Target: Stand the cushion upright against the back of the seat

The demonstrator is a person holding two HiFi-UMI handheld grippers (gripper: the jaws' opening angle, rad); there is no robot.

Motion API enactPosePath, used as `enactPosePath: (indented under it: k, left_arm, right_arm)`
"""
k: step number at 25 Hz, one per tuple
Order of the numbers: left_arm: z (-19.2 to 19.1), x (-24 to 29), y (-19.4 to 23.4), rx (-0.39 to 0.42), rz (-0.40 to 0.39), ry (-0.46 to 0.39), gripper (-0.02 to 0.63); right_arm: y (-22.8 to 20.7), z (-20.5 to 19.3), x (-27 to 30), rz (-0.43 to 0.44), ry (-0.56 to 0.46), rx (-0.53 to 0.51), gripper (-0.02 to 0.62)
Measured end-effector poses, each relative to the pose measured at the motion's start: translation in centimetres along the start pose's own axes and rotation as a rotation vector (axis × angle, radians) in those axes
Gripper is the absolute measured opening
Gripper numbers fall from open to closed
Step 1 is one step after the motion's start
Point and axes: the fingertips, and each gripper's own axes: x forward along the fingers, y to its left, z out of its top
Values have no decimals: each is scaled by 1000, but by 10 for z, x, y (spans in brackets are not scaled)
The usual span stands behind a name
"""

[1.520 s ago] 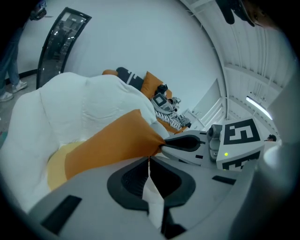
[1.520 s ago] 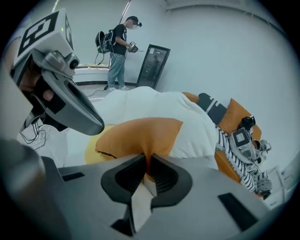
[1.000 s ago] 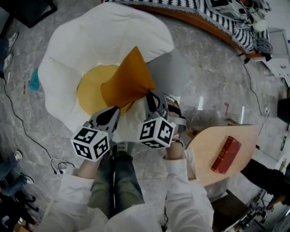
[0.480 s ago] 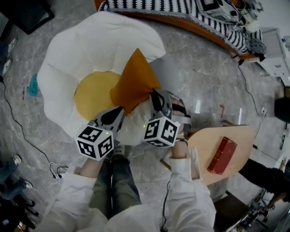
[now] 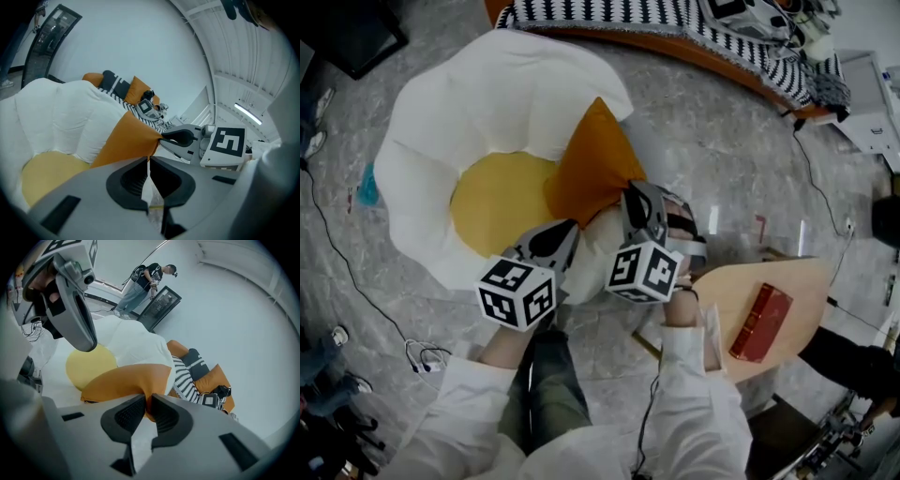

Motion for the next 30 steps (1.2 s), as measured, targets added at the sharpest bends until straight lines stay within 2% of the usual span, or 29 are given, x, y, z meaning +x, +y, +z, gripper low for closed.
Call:
enactPosePath:
  k: [5,11,21,25,30]
  left_arm:
    - [-9,9,-4,-2,-8,26,9]
    - [-19,14,-9,-11,-11,52,9]
    - [-13,11,-15,17,-25,69,9]
    - [-8,7,-21,24,-38,66,9]
    - [-3,0,-26,40,-40,63,9]
  right_arm:
    - [-1,-7,1,-8,-10,15,51]
    - [-2,-15,-2,-25,-22,92,64]
    - [4,-14,-11,-37,-12,125,102]
    - [0,-9,-17,-48,-20,172,161]
    - [-7,0,-26,-65,-27,178,164]
